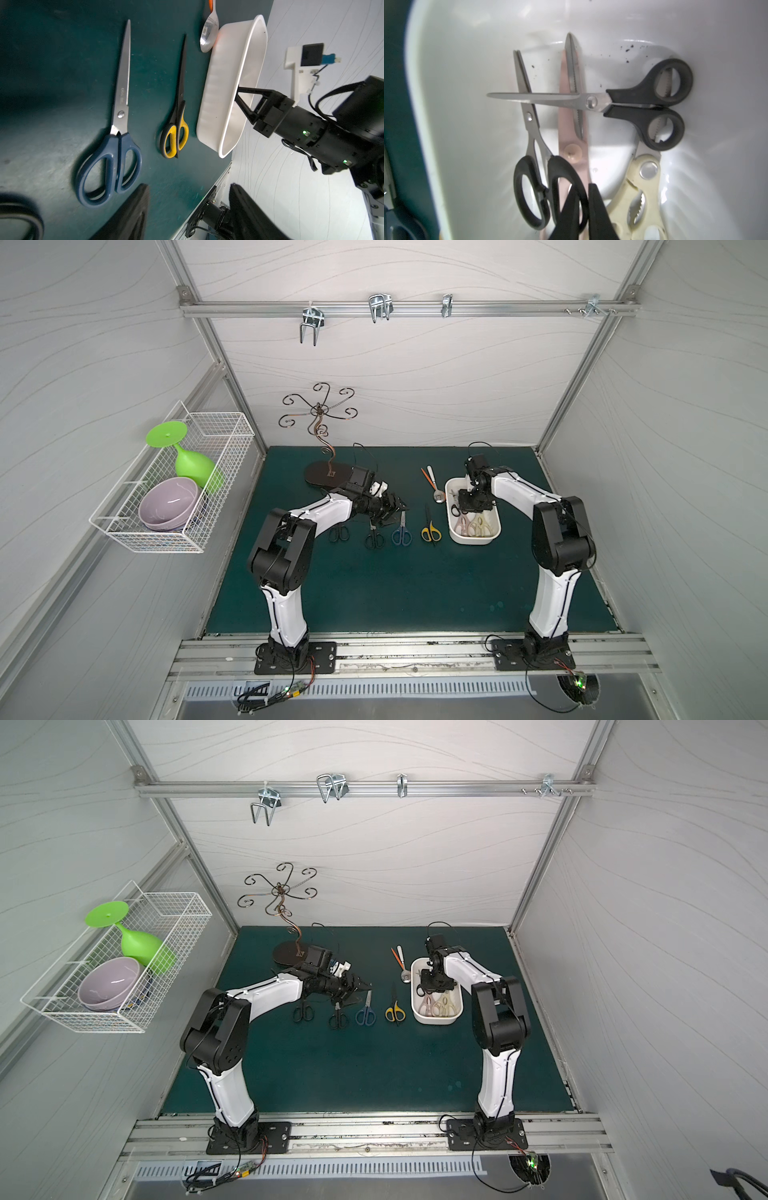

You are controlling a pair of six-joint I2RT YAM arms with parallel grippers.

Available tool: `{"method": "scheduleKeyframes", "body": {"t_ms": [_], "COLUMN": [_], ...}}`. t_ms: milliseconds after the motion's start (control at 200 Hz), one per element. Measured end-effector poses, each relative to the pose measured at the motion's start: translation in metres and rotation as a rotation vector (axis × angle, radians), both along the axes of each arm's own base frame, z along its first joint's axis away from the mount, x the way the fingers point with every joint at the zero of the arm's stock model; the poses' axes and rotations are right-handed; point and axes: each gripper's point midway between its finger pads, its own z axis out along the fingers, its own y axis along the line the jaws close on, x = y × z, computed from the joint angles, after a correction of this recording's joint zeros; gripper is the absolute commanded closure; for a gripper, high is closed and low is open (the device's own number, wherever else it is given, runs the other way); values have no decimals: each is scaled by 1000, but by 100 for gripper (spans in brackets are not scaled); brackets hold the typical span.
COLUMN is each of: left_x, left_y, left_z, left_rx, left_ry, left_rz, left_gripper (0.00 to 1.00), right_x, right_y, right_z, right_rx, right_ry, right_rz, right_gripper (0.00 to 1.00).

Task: Take the scissors out of the storage box
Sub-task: Pick up the scissors from the storage box.

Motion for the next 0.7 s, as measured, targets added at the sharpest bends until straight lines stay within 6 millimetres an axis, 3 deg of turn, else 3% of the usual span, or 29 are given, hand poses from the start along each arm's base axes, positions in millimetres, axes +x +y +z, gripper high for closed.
{"method": "scheduleKeyframes", "body": {"t_ms": [310,490,700], "left_x": [-6,-8,-8], "left_y": [0,-1,-3], "left_z": [4,7,23], "left_rx": [-11,-23,-50], "left_ry": [-8,-11,-40], "left_rz": [-18,-29,-38], "left_gripper": [35,35,35], "right_x": [-30,-39,-52], "right_y": [-2,20,53], "right_z": [35,52,56], "right_rx": [144,321,497], "right_ry": [-3,15,73], "right_rz": [-4,6,25], "right_gripper": [89,89,91]}}
